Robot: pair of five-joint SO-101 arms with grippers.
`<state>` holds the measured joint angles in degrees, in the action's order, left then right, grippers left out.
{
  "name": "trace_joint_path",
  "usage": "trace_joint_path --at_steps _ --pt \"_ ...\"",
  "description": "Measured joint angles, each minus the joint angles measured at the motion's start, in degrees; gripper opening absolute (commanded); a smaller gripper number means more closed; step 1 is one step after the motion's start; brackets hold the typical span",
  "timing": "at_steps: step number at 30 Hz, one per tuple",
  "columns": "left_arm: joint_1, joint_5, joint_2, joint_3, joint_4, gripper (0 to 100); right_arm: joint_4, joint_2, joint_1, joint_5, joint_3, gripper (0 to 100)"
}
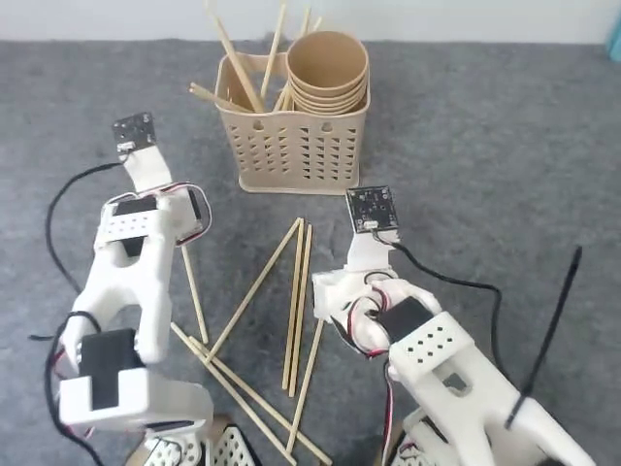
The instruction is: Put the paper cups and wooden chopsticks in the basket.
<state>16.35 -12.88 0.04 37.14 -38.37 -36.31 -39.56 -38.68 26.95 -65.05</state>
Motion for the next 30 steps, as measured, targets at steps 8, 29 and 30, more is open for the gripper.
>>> trace_joint_path --at_steps 8,29,30 --pt "0.0 -0.09 0.0 0.0 0.18 1 6.42 20.75 0.7 3.25 4.13 6.0" --pt "0.09 -0.09 0.0 0.0 0.18 1 -11.96 30.42 5.54 -1.49 22.07 0.8" --pt "0.09 -0.09 0.0 0.0 0.53 1 -13.19 27.34 6.24 -2.81 22.07 0.8"
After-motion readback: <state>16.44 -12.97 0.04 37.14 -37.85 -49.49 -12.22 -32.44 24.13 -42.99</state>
